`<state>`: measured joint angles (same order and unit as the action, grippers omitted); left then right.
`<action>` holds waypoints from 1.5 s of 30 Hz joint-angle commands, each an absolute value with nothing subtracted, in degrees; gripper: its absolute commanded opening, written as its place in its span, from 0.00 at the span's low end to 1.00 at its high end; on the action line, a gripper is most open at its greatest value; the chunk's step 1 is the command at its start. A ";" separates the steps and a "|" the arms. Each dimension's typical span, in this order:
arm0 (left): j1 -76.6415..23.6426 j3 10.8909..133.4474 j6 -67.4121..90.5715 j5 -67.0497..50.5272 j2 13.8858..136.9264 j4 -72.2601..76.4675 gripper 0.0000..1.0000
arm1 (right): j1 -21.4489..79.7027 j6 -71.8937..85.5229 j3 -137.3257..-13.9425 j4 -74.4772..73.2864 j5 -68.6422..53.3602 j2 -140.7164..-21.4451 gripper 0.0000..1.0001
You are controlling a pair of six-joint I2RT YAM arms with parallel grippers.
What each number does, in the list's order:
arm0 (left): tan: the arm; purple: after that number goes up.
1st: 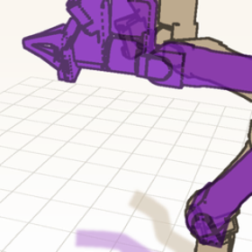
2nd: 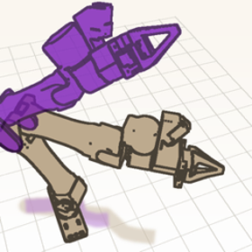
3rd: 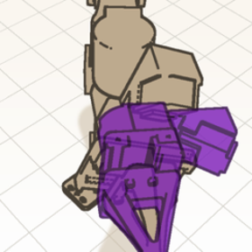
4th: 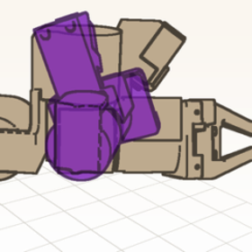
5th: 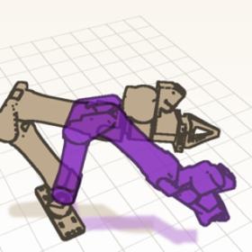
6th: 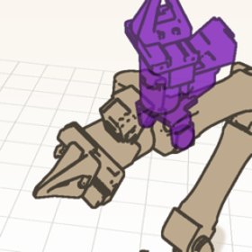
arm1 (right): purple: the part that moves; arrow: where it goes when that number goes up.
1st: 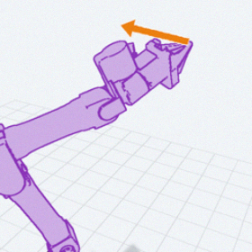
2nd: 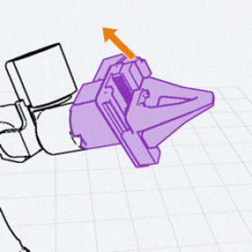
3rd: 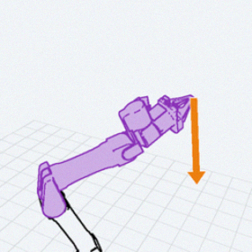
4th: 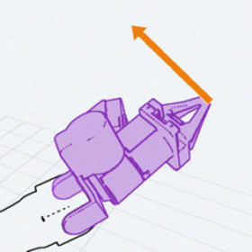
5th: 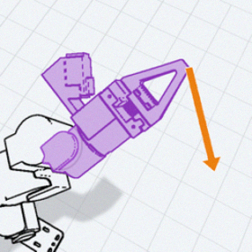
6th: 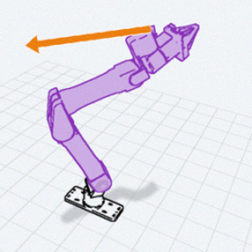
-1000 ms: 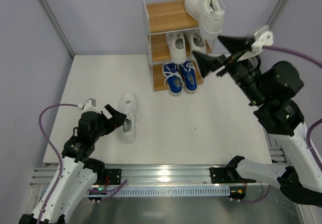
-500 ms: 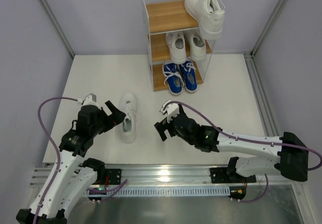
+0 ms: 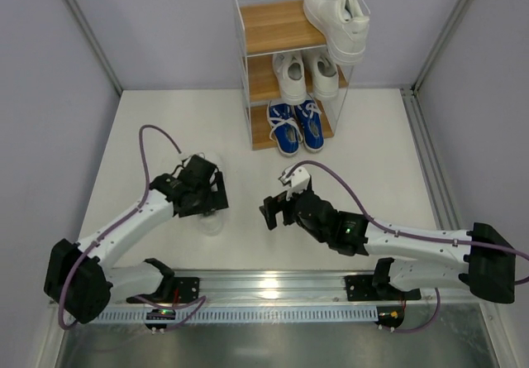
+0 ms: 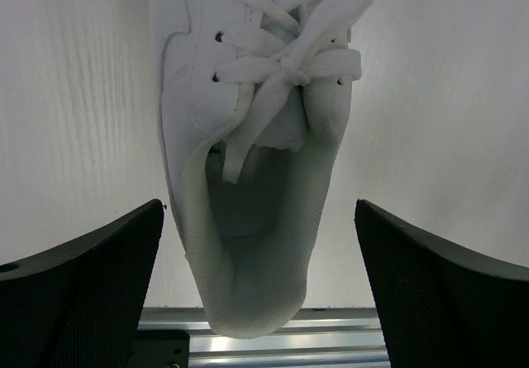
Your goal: Place and organize the shoes onto the shoe shelf
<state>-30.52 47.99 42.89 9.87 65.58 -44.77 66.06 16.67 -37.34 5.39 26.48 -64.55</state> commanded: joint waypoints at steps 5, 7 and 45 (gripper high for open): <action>-34.19 52.64 42.28 21.09 73.29 -44.91 0.94 | 66.36 20.04 -33.67 8.09 28.13 -58.54 1.00; -34.36 52.21 42.80 22.23 75.31 -44.39 0.88 | 66.36 20.47 -32.61 8.09 27.69 -57.57 1.00; -53.61 61.17 90.62 18.28 85.00 -14.58 0.00 | 66.36 21.88 -29.00 -12.04 30.14 -39.29 1.00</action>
<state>-49.65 55.00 77.95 34.09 85.01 -43.57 66.15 21.23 -28.97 -10.70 28.42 -40.49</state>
